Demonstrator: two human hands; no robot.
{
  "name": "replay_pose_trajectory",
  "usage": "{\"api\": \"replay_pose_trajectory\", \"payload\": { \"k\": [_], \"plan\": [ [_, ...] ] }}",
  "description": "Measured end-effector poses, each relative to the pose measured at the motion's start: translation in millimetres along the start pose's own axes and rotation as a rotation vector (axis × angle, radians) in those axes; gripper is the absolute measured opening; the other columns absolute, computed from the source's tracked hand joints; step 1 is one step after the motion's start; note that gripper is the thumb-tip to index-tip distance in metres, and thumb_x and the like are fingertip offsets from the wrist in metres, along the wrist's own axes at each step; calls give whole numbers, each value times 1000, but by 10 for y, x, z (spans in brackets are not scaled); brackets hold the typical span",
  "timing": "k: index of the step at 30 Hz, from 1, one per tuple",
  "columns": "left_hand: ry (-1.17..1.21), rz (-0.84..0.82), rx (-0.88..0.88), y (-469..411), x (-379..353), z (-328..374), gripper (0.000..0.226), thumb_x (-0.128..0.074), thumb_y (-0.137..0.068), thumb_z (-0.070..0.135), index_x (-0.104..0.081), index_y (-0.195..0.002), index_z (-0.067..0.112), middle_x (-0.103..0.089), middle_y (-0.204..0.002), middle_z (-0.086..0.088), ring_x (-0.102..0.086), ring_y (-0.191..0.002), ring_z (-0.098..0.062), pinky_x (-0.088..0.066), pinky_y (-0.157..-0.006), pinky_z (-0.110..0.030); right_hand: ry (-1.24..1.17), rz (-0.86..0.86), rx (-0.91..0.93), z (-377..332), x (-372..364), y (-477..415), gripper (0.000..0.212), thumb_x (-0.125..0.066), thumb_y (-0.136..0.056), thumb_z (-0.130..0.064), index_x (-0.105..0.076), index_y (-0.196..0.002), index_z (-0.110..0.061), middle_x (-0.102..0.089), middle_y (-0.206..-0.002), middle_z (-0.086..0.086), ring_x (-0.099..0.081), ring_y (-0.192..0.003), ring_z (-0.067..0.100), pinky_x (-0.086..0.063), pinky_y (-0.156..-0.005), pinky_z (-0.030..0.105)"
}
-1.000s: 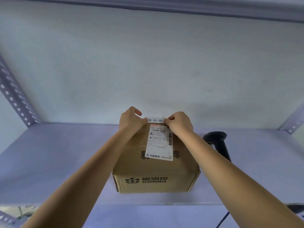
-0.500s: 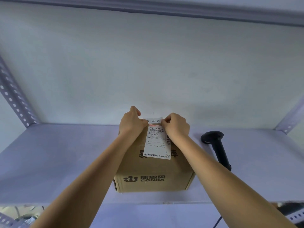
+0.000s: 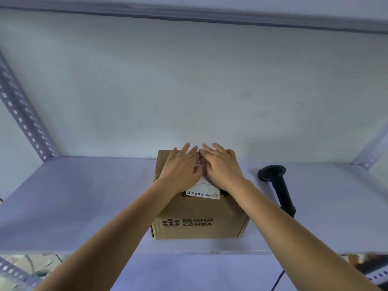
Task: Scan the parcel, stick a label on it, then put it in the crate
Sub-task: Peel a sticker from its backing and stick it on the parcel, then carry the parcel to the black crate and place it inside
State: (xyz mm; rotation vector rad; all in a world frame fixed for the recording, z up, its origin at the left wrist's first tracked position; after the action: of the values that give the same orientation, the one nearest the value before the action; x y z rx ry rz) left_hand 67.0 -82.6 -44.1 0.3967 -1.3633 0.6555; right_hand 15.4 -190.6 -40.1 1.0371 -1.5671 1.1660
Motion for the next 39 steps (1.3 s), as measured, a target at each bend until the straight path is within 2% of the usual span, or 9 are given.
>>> {"api": "replay_pose_trajectory", "payload": {
  "k": [5, 11, 17, 20, 23, 25, 27, 33, 39],
  "plan": [
    [-16, -33, 70, -5, -29, -12, 60, -24, -98, 41, -19, -154, 21, -17, -163, 5, -4, -151, -14, 1, -122, -42, 20, -63, -72, 8, -21, -5, 47, -35, -98, -26, -42, -144, -23, -38, -155, -5, -22, -148, 20, -17, -116, 43],
    [-29, 4, 161, -4, -22, -46, 63, -25, -97, 43, -24, -152, 13, -22, -162, -3, -10, -151, -19, -4, -122, -43, 35, -27, -179, -13, 59, 25, 42, -36, -97, -23, -53, -134, -20, -50, -145, 1, -39, -136, 24, -30, -107, 41],
    [94, 57, 222, 338, 211, -185, 62, -31, -95, 50, -27, -149, 20, -10, -163, -10, -10, -150, -27, -19, -117, -48, -226, -46, -266, 216, 240, 357, 53, -34, -101, -37, -27, -151, -22, -19, -162, 1, -18, -148, 22, -25, -116, 45],
    [346, 1, 299, 676, 161, -400, 81, -41, -85, 67, -12, -151, 31, -4, -164, -7, -18, -147, -31, -29, -113, -51, -417, -73, -312, 388, 306, 686, 61, -39, -98, -49, -24, -151, -22, -21, -160, -2, -25, -146, 19, -30, -112, 42],
    [478, -17, 286, 883, 46, -457, 113, -42, -58, 90, -1, -150, 39, -26, -153, -1, -42, -134, -27, -43, -106, -47, -542, -234, -333, 498, 197, 916, 82, -49, -87, -65, -16, -153, -28, -25, -157, -8, -28, -145, 16, -29, -112, 37],
    [546, -34, 260, 947, -5, -419, 126, -48, -49, 92, -1, -151, 36, -33, -144, 6, -47, -127, -20, -48, -102, -42, -588, -298, -304, 514, 92, 991, 101, -57, -71, -81, -12, -151, -40, -33, -153, -17, -37, -139, 8, -32, -113, 34],
    [588, -48, 251, 967, -25, -385, 132, -58, -43, 90, -4, -151, 36, -33, -139, 7, -50, -124, -18, -52, -97, -40, -643, -338, -278, 481, 55, 1029, 100, -65, -67, -76, -14, -147, -45, -43, -141, -23, -46, -127, 2, -37, -107, 28],
    [592, -108, 283, 980, -19, -390, 145, -76, -32, 80, -5, -149, 33, -31, -133, 5, -46, -124, -17, -51, -98, -41, -718, -351, -197, 381, 98, 1041, 108, -81, -54, -67, -17, -139, -49, -55, -131, -23, -53, -120, 1, -44, -107, 35],
    [482, -220, 374, 1046, 15, -323, 168, -72, -22, 80, 19, -151, 21, -11, -157, 1, -27, -141, -22, -37, -111, -38, -730, -338, -160, 377, 32, 1006, 119, -86, -45, -68, -15, -139, -48, -49, -136, -19, -49, -125, 5, -44, -107, 39]
  ]
}}
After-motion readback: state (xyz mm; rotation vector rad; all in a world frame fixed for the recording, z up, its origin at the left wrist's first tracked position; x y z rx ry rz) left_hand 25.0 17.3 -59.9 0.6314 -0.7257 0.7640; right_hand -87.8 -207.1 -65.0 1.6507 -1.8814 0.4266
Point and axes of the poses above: each hand's wrist, its own y-axis away from the middle knuckle, its own x-axis out of the back of the hand, z = x × y, the point moved 4 cm from there along -y, towards the middle knuckle
